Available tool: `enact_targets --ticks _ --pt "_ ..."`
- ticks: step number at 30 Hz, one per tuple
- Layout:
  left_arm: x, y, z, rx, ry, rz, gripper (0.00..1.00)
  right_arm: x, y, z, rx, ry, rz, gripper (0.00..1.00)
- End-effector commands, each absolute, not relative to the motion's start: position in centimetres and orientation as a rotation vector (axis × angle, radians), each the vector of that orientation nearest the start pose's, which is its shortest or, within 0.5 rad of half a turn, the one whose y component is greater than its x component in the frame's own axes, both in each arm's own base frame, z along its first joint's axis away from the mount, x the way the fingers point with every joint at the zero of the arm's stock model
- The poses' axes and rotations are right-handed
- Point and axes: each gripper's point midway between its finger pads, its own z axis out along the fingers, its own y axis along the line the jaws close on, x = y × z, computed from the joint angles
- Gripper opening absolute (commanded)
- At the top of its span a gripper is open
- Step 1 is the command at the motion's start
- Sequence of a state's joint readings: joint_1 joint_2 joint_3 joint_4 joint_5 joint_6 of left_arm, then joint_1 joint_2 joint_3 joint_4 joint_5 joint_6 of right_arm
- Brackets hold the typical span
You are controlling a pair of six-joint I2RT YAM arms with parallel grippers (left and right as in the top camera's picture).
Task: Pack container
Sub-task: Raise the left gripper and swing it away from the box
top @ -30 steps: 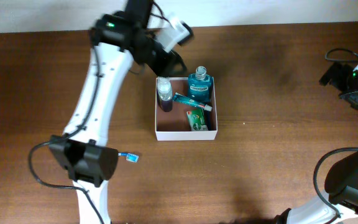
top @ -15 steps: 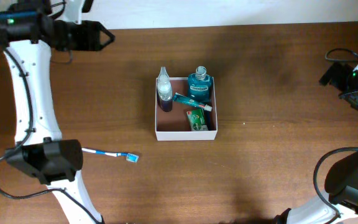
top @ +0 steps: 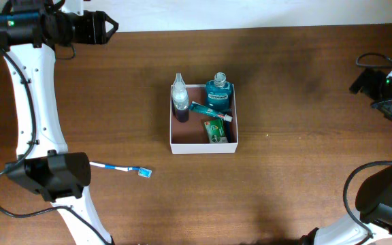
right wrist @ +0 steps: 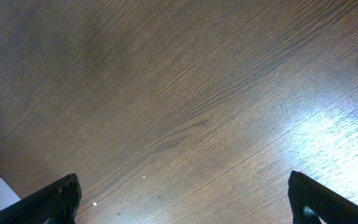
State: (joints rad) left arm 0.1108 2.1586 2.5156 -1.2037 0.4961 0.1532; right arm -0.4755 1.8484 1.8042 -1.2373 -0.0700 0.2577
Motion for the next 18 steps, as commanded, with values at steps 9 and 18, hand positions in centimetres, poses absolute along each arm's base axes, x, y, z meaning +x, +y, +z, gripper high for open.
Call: enact_targets --ticks 9,18 --pt "54.6 -1.1 32.6 0.250 2.236 -0.363 0.99 37.0 -17.9 19.4 0.992 2.630 0.044 0.99" --pt "51.0 1.3 33.1 -0.126 2.364 -0.309 0.89 37.0 -17.9 19.4 0.992 2.630 0.044 0.99"
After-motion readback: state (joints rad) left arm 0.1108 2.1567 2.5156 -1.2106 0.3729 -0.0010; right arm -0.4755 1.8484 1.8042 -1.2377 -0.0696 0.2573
